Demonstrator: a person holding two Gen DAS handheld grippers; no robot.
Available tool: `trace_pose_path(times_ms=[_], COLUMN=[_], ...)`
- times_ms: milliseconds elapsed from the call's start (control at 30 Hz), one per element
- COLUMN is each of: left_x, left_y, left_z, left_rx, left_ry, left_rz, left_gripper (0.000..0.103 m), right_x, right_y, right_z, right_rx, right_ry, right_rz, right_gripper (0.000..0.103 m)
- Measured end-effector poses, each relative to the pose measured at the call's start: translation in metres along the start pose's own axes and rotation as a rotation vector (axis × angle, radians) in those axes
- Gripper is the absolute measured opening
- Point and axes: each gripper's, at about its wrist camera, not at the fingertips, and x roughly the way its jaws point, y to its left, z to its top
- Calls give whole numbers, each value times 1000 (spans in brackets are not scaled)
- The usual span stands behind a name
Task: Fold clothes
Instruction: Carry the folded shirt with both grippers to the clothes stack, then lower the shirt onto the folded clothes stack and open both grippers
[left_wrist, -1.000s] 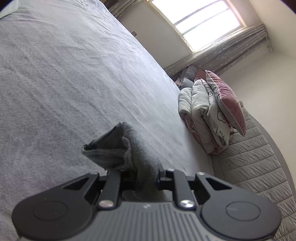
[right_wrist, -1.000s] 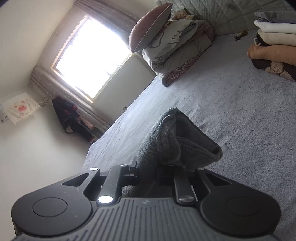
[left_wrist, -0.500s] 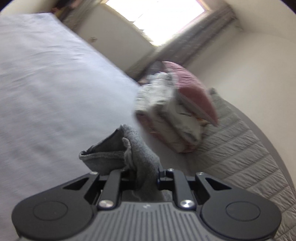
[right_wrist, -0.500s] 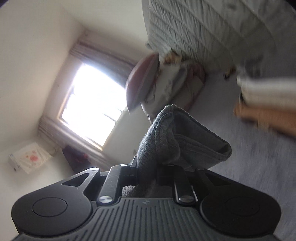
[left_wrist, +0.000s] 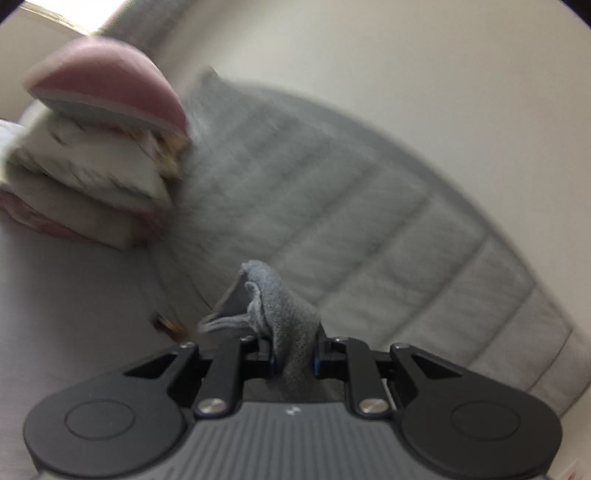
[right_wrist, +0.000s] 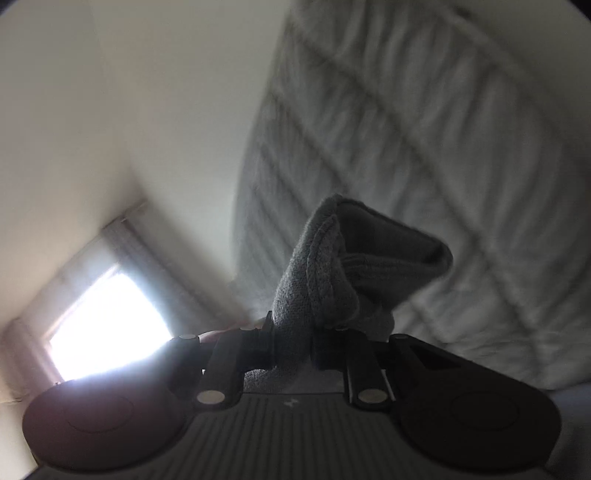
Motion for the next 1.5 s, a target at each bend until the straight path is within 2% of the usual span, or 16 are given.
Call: trace_pose_path(times_ms=[67, 133, 167, 200, 300, 467, 533, 600, 633, 667, 833, 1067, 1167, 1300, 1400, 1500], left_x=[51, 98, 113, 120, 114, 103, 107, 100, 94, 88, 49, -20, -36, -56, -67, -75], left_y=[10, 31, 43, 52, 71, 70, 66, 63, 60, 58, 34, 6, -12, -30, -46, -64], left_z=[-38, -82, -103, -119, -130, -115, -107, -103, -102, -100, -106, -116, -126, -134, -145, -159], left_rx=[36, 50, 48, 50, -4, 15, 52, 87, 112, 138, 351, 400, 450, 438, 463, 516], left_ry=[98, 250, 312, 330, 281, 283, 261, 241, 239, 237, 231, 174, 161, 157, 160, 163], left_rz=[38, 122, 157, 177, 110, 119, 154, 201, 234, 266, 447, 508, 507, 463, 442, 422], left_gripper=[17, 17, 17, 19, 22, 36, 57, 72, 76, 76, 76, 77, 77, 78, 78, 81], right_x=[-16, -29, -35, -40, -50, -50, -53, -55, -58, -63, -77, -101, -109, -124, -130, -119], right_y=[-29, -55, -66, -77, -86, -76, -71, -62, -59, -56, -55, -40, -32, -17, -7, 5], right_z=[-31, -66, -81, -96, -112, -107, -100, -98, -98, -99, -102, -99, -99, -95, -91, -84], right_rx=[32, 90, 131, 172, 196, 159, 163, 146, 130, 119, 154, 163, 163, 142, 111, -5], right_ry=[23, 60, 74, 88, 73, 101, 106, 102, 97, 92, 81, 55, 59, 61, 64, 89], right_rz=[-99, -197, -234, -271, -292, -312, -335, -356, -370, -385, -441, -489, -495, -492, -498, -501], right_gripper=[18, 18, 18, 18, 18, 26, 31, 38, 47, 56, 58, 59, 59, 62, 66, 77])
